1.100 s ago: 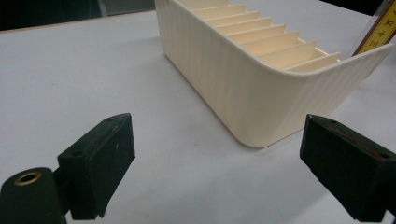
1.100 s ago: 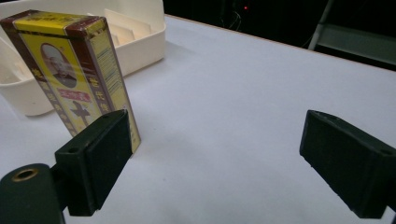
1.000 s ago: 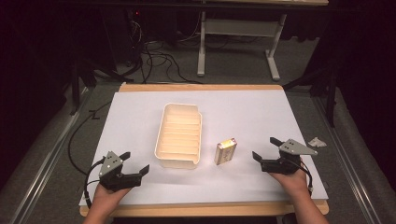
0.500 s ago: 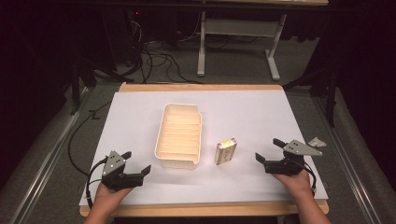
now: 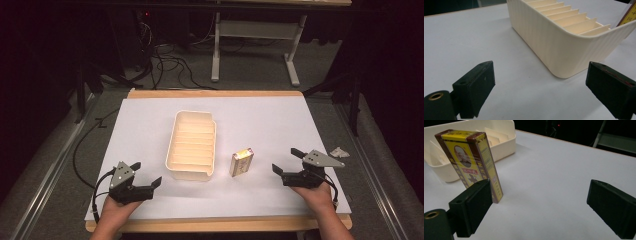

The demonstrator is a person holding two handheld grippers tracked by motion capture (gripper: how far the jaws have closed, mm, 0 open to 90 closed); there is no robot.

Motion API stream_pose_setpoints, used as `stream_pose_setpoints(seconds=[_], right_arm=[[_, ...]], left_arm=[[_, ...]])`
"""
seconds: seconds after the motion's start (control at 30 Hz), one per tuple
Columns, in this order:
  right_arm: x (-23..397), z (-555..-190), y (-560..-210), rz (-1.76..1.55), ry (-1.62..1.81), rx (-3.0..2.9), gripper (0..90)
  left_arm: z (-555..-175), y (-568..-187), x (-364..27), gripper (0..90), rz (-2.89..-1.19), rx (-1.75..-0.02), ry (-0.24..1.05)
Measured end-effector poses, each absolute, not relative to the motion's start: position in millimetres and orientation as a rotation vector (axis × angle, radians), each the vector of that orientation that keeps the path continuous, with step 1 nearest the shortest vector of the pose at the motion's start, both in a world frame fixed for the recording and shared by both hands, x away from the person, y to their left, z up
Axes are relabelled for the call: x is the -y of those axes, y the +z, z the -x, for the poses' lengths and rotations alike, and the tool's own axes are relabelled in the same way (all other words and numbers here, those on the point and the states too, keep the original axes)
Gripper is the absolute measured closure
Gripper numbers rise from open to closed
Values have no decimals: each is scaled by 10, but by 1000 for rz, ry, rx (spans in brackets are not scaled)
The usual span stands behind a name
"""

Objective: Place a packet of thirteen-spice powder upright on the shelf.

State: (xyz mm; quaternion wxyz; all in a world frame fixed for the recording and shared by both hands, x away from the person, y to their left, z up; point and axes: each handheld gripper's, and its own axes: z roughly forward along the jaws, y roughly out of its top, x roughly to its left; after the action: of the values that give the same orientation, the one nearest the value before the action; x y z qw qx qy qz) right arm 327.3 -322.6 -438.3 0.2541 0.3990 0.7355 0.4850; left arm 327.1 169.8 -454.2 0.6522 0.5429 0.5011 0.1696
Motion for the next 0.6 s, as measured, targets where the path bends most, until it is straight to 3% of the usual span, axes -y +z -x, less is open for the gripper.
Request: stream_pose_setpoints(seconds=[0.6], right_arm=[[3031, -3340, -4173, -1015, 1395, -1993, 98]], left_arm=[[-3274, -4550, -1697, 98, -1239, -1136, 381]])
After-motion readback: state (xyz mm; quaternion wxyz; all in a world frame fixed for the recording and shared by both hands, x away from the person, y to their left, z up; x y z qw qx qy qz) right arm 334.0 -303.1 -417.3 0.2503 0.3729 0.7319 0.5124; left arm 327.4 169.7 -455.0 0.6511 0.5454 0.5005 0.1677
